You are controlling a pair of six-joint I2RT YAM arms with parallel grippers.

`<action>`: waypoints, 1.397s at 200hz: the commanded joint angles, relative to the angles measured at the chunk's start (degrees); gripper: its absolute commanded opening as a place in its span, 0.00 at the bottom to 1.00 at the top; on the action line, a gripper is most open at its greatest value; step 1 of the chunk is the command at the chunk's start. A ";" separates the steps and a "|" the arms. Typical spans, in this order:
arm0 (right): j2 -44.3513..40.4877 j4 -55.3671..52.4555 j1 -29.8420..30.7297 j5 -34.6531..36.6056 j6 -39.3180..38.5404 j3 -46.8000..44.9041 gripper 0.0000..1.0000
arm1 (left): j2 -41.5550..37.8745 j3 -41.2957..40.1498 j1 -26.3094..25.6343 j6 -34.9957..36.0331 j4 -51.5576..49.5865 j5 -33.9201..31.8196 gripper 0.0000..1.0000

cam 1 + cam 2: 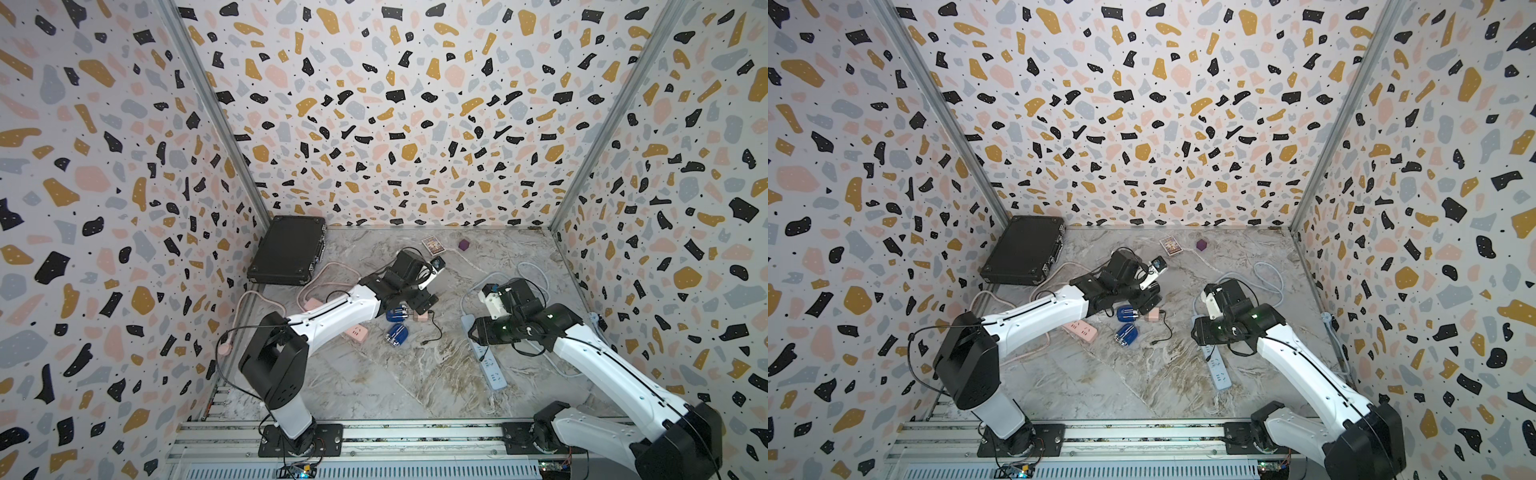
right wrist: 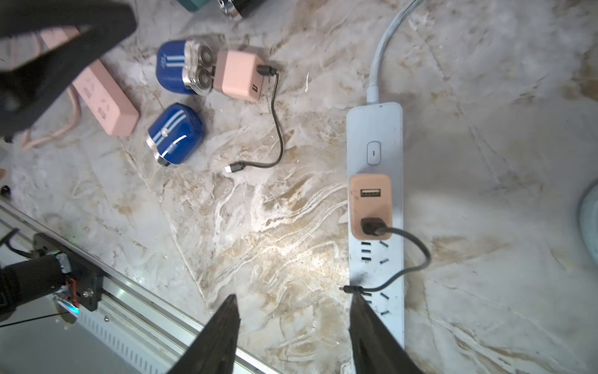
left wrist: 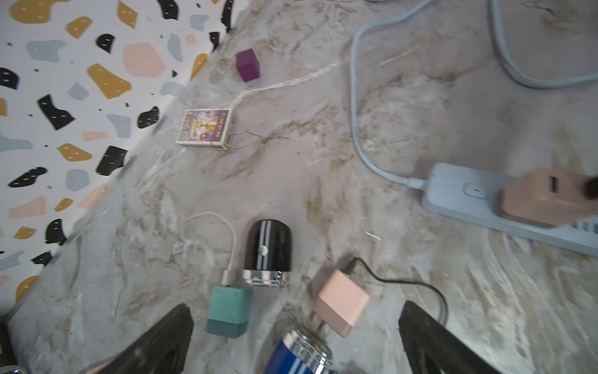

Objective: Unplug the electric shaver
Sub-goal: Move the socket to the center of the board.

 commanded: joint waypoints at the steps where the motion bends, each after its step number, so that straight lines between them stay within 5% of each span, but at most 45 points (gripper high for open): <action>1: 2.18 -4.13 1.55 5.76 -3.11 4.20 0.58 | -5.59 -6.92 -0.99 -4.98 1.66 2.12 1.00; 78: 6.63 -12.54 1.71 19.97 -5.39 11.22 0.65 | -23.64 -22.43 -1.23 -11.03 7.03 6.95 1.00; 160: -10.59 -2.11 1.94 5.66 9.42 -12.86 0.65 | -27.18 -26.83 -2.07 -13.70 8.07 6.57 1.00; 279: -5.16 4.21 3.77 9.80 14.02 -21.73 0.74 | -26.47 -26.06 -2.24 -14.29 7.21 7.63 1.00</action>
